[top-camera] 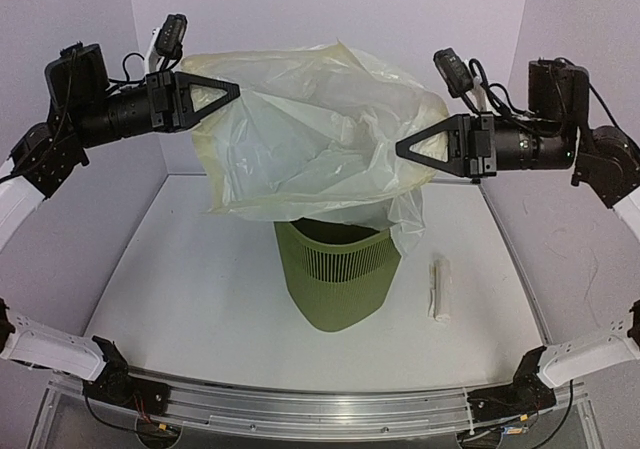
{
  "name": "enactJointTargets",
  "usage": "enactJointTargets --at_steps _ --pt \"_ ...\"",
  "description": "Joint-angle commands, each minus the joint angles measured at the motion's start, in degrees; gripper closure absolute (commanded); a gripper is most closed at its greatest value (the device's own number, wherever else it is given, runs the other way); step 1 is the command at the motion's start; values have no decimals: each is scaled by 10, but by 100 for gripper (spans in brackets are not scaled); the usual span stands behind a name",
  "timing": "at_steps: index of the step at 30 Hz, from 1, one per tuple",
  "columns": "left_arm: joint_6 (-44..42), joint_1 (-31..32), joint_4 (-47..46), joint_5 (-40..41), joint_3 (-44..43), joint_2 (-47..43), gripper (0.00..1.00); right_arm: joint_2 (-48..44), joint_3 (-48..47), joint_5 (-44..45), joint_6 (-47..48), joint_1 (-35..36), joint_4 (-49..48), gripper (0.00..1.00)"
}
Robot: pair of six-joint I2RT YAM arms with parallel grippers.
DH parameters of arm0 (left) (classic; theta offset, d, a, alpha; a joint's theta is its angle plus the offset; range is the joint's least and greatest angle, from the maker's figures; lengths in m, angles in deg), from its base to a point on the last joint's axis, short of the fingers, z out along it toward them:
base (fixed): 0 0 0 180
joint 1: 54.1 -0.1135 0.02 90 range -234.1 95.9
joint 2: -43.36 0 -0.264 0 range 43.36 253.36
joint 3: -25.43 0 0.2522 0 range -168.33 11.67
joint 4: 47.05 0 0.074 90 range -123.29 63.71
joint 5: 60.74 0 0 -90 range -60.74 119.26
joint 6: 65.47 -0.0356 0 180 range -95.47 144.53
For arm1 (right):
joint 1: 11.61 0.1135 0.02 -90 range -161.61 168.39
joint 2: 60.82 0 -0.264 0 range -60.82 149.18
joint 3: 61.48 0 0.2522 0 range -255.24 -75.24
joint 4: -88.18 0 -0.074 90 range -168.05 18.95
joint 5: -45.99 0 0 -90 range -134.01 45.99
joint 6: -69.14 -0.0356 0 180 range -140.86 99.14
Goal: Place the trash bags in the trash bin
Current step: Place the trash bag in the trash bin.
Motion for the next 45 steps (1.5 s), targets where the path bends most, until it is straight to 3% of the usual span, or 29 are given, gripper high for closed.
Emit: enactJointTargets --at_steps 1,3,6,15,18,25,29,32,35,36,40,45 --pt "3 -1 26 83 9 31 100 -1 28 287 1 -1 5 100" --pt "5 -1 19 61 9 65 100 23 25 396 24 -1 4 100" --pt "5 -1 14 23 -2 115 100 91 1 478 63 -1 4 100" --pt "-2 -1 12 28 2 130 100 255 -68 487 106 0 19 100" --pt "-6 -1 15 42 13 106 100 283 -87 410 116 0 62 100" --pt "-9 -1 12 51 31 69 100 294 -133 43 139 0 182 100" --pt "-11 -1 16 49 30 81 100 267 -149 -79 155 -1 207 100" --pt "-14 -1 13 38 23 97 100 244 -165 -126 149 -1 206 100" --pt "-14 -1 8 42 22 108 100 226 -176 -42 126 -1 203 99" --pt "-14 -1 7 46 23 111 100 220 -176 12 125 -1 201 95" --pt "-12 -1 1 64 30 114 100 203 -163 205 147 -1 202 43" --pt "-14 -1 5 84 36 99 100 145 -125 261 194 -1 196 19"
